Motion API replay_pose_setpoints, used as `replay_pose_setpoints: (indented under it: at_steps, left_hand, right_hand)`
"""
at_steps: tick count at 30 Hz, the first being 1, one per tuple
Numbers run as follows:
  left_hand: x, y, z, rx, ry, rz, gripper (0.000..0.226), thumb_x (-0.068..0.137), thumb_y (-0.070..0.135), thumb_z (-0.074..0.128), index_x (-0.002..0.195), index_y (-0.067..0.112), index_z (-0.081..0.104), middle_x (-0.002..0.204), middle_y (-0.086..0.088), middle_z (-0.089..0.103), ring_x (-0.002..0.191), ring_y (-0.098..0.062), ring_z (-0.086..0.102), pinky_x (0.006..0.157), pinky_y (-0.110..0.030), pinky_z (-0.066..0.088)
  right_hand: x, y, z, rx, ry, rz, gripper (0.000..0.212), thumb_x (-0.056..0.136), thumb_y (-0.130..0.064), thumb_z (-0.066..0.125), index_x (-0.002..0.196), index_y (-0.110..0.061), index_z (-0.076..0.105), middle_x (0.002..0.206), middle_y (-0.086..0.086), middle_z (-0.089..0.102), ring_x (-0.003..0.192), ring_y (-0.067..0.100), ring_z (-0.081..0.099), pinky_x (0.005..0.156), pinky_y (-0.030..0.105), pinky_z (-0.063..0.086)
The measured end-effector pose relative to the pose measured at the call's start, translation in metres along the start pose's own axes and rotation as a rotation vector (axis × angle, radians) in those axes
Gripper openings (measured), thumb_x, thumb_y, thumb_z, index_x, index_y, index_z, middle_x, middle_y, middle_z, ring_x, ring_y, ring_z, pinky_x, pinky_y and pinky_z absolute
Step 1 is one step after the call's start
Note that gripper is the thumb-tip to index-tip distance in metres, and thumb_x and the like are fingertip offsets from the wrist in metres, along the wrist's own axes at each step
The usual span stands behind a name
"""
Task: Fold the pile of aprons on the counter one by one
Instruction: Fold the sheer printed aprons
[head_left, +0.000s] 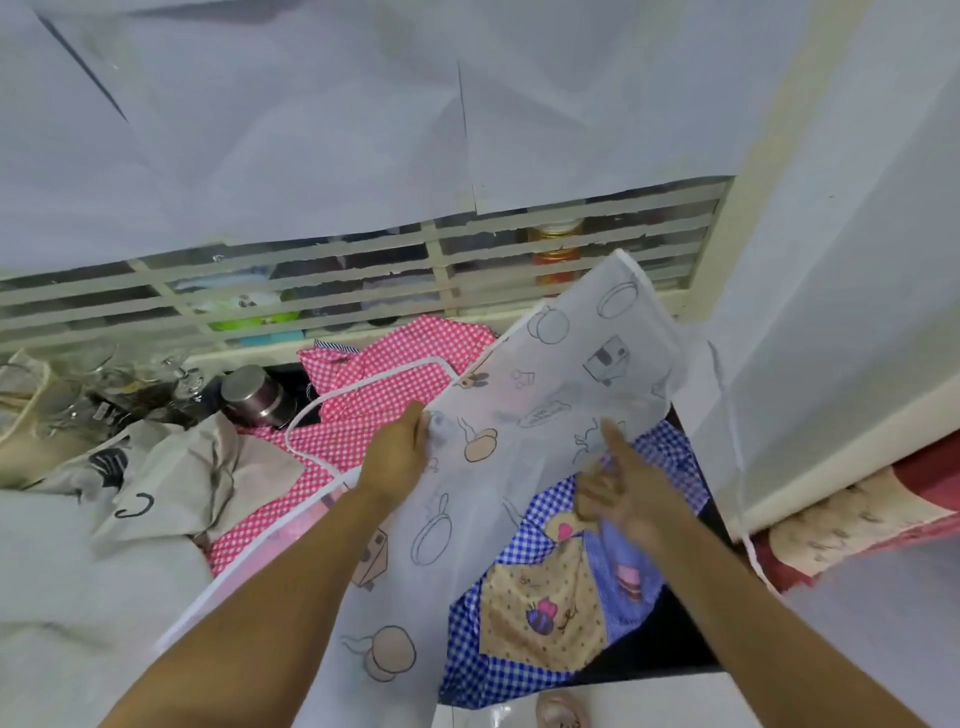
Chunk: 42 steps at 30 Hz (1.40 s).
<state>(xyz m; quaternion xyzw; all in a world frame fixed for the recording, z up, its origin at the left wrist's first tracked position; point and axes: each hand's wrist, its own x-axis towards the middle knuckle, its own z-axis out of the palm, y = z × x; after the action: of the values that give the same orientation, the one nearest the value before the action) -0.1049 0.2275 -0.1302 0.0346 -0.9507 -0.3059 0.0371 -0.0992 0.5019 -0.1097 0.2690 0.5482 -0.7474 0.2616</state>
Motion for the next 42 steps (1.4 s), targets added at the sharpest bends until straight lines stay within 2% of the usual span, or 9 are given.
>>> replay_pose_setpoints:
  at_steps: [5,8,11,14,22,28,32,37,42]
  left_hand:
    - [0.017,0.003,-0.005,0.024,-0.091,-0.019,0.026,0.105,0.024,0.032,0.087,0.012,0.047,0.066,0.003,0.047,0.058,-0.013,0.045,0.05,-0.027,0.027]
    - [0.036,0.0,-0.015,0.013,-0.144,-0.084,0.028,0.104,0.02,0.034,0.081,0.01,0.046,0.067,0.002,0.044,0.064,-0.016,0.044,0.051,-0.025,0.027]
    - [0.052,0.001,-0.021,-0.022,-0.258,-0.177,0.028,0.103,0.015,0.034,0.081,0.01,0.049,0.07,0.0,0.044,0.066,-0.018,0.044,0.051,-0.023,0.031]
    - [0.049,-0.001,-0.024,-0.028,-0.368,-0.253,0.028,0.104,0.022,0.033,0.114,0.004,0.053,0.083,-0.002,0.05,0.061,-0.009,0.043,0.044,-0.017,0.033]
    - [-0.014,-0.04,-0.066,-0.063,-0.082,-0.15,0.031,0.086,0.035,0.068,0.102,0.013,0.054,0.095,-0.001,0.056,0.086,-0.019,0.054,0.065,-0.027,0.039]
    - [-0.118,-0.106,-0.092,-0.087,-0.424,-0.271,0.038,0.082,0.044,0.069,0.066,0.019,0.045,0.063,0.006,0.046,0.059,-0.006,0.044,0.062,-0.019,0.037]
    - [-0.154,-0.124,-0.092,-0.257,-0.551,-0.276,0.043,0.08,0.049,0.07,0.066,0.018,0.043,0.062,0.0,0.034,0.058,-0.011,0.036,0.06,-0.021,0.032]
    - [-0.178,-0.132,-0.087,-0.196,-0.572,-0.292,0.036,0.081,0.038,0.073,0.066,0.012,0.052,0.062,-0.004,0.051,0.059,-0.016,0.051,0.062,-0.024,0.045]
    - [-0.179,-0.123,-0.093,-0.265,-0.58,-0.318,0.021,0.092,0.034,0.059,0.103,0.017,0.066,0.106,-0.004,0.069,0.097,-0.022,0.065,0.092,-0.039,0.052]
  right_hand:
    - [-0.024,0.029,0.036,0.243,0.027,-0.061,0.09,0.069,-0.036,0.08,0.133,0.012,0.042,0.117,0.038,0.053,0.12,0.051,0.046,0.107,0.049,0.037]
    - [-0.033,0.035,0.055,0.173,-0.011,-0.153,0.115,0.014,-0.063,0.088,0.11,-0.006,0.062,0.097,0.012,0.067,0.091,0.028,0.064,0.073,0.026,0.058]
    - [-0.038,0.055,0.077,-0.024,-0.11,-0.033,0.064,0.061,-0.045,0.083,0.11,-0.012,0.058,0.101,0.008,0.068,0.098,0.024,0.064,0.083,0.034,0.055]
    - [-0.04,0.093,0.1,-0.003,-0.143,0.074,0.022,0.081,-0.026,0.073,0.098,-0.015,0.064,0.086,0.0,0.073,0.088,0.019,0.067,0.076,0.026,0.052]
    - [-0.027,0.129,0.124,0.139,0.132,-0.021,0.043,0.077,-0.015,0.078,0.116,-0.003,0.063,0.111,0.01,0.069,0.099,0.03,0.066,0.096,0.047,0.05]
    - [-0.04,0.139,0.129,0.153,0.153,-0.172,0.048,0.079,-0.025,0.076,0.12,-0.008,0.061,0.109,0.007,0.07,0.096,0.028,0.066,0.088,0.043,0.054]
    - [-0.071,0.16,0.132,-0.041,0.301,-0.303,0.057,0.06,-0.067,0.073,0.083,-0.017,0.059,0.067,0.004,0.055,0.065,0.022,0.055,0.065,0.032,0.047]
    - [-0.114,0.228,0.135,-0.223,0.246,-0.368,0.119,0.042,-0.075,0.078,0.137,-0.013,0.041,0.128,0.005,0.055,0.121,0.026,0.052,0.101,0.038,0.044]
    - [-0.132,0.271,0.142,-0.371,0.223,-0.45,0.121,0.053,-0.061,0.083,0.149,-0.022,0.019,0.149,-0.008,0.03,0.136,0.01,0.031,0.111,0.031,0.03]
